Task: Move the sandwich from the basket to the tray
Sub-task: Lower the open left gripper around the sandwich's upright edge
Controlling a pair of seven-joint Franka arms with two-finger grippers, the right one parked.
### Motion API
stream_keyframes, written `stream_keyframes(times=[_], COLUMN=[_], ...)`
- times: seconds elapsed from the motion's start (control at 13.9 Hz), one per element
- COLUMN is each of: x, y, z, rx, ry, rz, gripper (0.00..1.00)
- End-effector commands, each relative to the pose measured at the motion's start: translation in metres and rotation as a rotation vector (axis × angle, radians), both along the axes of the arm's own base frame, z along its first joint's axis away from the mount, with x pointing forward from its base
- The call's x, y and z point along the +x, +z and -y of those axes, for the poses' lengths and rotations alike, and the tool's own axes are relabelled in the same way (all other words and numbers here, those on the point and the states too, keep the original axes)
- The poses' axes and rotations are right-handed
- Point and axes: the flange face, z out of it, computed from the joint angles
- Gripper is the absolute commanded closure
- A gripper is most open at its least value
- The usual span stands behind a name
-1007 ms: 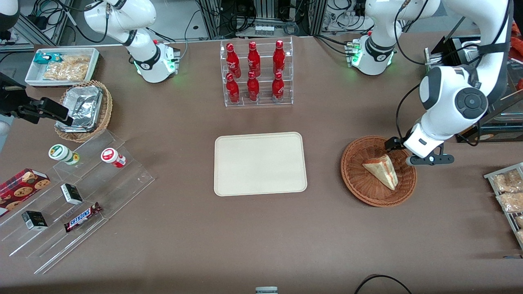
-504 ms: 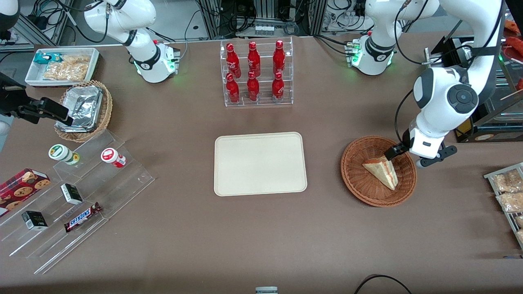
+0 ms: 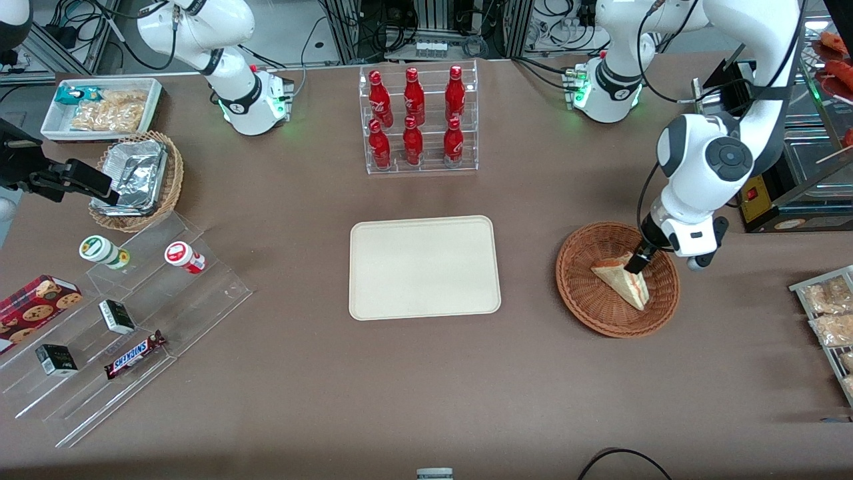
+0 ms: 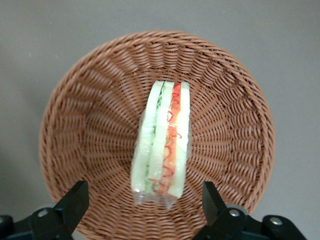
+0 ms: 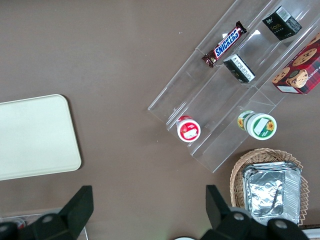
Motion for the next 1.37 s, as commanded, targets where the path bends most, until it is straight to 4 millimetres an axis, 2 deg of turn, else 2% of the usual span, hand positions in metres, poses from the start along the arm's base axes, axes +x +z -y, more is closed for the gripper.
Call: stream_keyframes(times=[0.0, 0.29, 0.65, 0.79, 0.86, 0.94, 1.01, 1.08, 1.15, 1.29], x=[0.003, 0.007, 0.022, 0.023, 0.024, 0.024, 0.026, 0.027, 0.030, 0.032], y=[-0.014, -0.027, -0.056, -0.056, -0.055, -0.055, -0.053, -0.051, -0.046, -0.028], z=[0.005, 0.005, 0.006, 0.006, 0.006, 0.006, 0.007, 0.008, 0.011, 0.029], rx=[-0.010, -0.007, -0.007, -0.009, -0.009, -0.009, -0.009, -0.008, -0.007, 0.009], ry=[0.056, 0.054, 0.061, 0.061, 0.061, 0.061, 0.058, 0.055, 0.050, 0.009], rz=[0.007, -0.013, -0.040, -0.031, -0.029, -0.029, -0.029, -0.027, -0.026, -0.066], gripper=[0.00, 0.00, 0.00, 0.01, 0.13, 0.37, 0.71, 0.86, 0.91, 0.92])
